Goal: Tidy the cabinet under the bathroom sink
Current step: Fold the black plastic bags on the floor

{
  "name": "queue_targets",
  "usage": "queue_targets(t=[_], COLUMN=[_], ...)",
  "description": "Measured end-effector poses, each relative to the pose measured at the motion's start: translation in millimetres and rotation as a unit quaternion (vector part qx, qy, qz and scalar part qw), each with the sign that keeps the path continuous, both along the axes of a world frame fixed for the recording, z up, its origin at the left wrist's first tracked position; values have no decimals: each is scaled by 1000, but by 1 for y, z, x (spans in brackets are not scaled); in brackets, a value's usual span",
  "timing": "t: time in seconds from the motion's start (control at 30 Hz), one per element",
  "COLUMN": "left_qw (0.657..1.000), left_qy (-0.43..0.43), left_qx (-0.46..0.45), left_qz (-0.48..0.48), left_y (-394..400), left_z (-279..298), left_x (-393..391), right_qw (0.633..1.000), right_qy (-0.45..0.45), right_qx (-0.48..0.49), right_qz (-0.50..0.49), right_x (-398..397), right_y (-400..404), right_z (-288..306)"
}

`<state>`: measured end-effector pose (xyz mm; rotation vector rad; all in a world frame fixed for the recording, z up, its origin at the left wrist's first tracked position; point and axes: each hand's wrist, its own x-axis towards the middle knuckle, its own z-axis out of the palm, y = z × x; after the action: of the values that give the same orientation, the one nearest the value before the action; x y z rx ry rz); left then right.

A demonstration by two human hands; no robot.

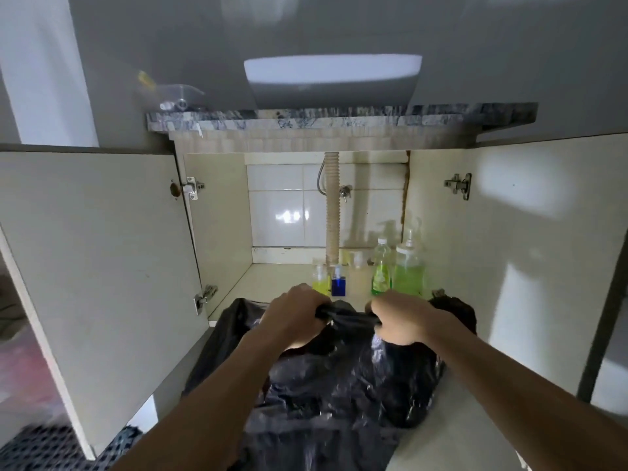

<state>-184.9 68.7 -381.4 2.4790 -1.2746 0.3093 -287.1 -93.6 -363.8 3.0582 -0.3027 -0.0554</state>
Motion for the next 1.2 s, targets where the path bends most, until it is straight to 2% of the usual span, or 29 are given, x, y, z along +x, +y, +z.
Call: queue_targets(t=[0.13,0.23,0.3,0.4,0.53,0.6,0.77,0.9,1.0,1.1,1.2], left_qw=[995,985,981,979,971,962,943,939,941,946,945], left_qy=[66,64,51,22,-113,-149,-161,-220,-243,-210,-173], left_qx=[70,153,179,187,188,211,275,244,210,220,258], left_qz=[16,39,58,75,99,92,93,100,108,111,106], left_y=[14,15,15,14,-8,-28,-73,-97,-102,-99,-86], left_z=[-2,-14,-23,-25,-21,-21,-34,-35,-26,-19,-19], left_x=[8,9,9,9,20,34,68,90,95,87,70], right_qw=[998,997,997,996,995,992,973,943,928,926,944], right_qy=[-53,-74,-73,-70,-21,-24,-111,-244,-304,-312,-256], right_qx=[3,16,17,11,14,12,3,3,-13,-14,-11], right_qz=[15,7,-19,-51,-99,-124,-205,-226,-216,-213,-210], right_x=[-8,-12,-14,-18,-24,-17,16,35,35,27,13], right_y=[-9,-15,-24,-38,-54,-66,-105,-128,-137,-143,-139], right_z=[11,20,19,18,25,22,-17,-43,-50,-56,-62])
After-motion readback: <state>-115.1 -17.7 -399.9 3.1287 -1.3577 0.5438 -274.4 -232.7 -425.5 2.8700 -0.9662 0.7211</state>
